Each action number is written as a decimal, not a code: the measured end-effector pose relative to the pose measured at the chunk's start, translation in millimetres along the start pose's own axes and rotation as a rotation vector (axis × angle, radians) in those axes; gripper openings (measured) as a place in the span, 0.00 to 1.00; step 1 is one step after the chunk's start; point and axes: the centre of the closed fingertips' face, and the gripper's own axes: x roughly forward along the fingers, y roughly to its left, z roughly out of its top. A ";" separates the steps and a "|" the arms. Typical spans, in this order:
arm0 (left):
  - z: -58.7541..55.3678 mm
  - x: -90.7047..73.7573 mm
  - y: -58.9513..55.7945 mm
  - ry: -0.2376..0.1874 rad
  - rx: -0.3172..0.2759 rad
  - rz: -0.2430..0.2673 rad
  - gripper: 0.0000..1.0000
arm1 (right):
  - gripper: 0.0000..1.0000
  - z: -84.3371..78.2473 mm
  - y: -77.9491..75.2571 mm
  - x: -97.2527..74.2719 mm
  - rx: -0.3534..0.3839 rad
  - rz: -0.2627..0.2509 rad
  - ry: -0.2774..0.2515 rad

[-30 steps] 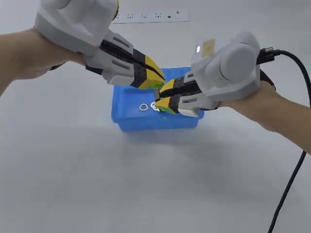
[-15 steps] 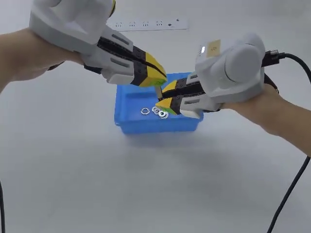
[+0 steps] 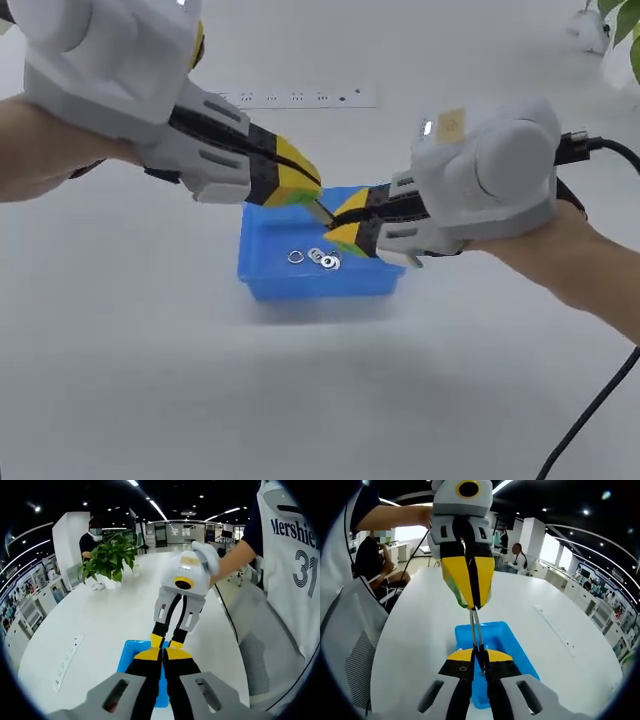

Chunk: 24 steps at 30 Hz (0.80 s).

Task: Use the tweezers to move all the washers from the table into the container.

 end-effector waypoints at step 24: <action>-52.7 6.2 -65.5 -0.013 -0.158 0.038 0.06 | 0.08 -30.8 70.2 -3.8 -0.104 0.109 0.205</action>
